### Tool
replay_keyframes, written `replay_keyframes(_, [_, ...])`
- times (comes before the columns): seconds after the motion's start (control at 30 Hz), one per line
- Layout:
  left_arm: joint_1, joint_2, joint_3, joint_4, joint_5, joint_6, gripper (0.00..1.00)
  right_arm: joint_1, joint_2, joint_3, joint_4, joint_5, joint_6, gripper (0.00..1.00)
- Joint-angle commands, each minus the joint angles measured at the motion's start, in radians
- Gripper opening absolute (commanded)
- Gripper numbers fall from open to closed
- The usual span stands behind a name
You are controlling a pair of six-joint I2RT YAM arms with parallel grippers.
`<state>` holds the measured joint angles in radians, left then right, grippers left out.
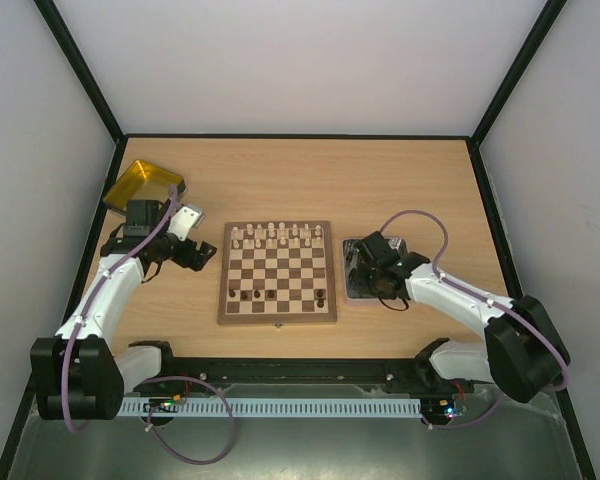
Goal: Set up the chess pieces on the board
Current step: Pick up the chess piece from the storage box.
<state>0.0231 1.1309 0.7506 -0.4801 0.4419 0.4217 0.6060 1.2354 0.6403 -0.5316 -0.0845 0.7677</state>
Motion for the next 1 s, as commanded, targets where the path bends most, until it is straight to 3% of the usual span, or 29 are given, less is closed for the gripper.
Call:
replay_keyframes(0.0, [0.006,0.001,-0.017,0.005,0.023,0.002,0.97,-0.002,0.040,-0.002,0.029,-0.002,-0.014,0.35])
replay_keyframes(0.33, [0.006,-0.004,-0.017,0.001,0.031,0.005,0.97,-0.003,0.097,0.004,0.044,0.033,-0.021,0.26])
replay_keyframes(0.6, [0.005,0.000,-0.016,0.000,0.034,0.005,0.98,-0.003,0.086,0.027,0.017,0.058,-0.016,0.10])
replay_keyframes(0.97, [0.006,0.007,-0.016,-0.002,0.033,0.003,0.99,-0.004,0.002,0.048,-0.052,0.105,-0.002,0.04])
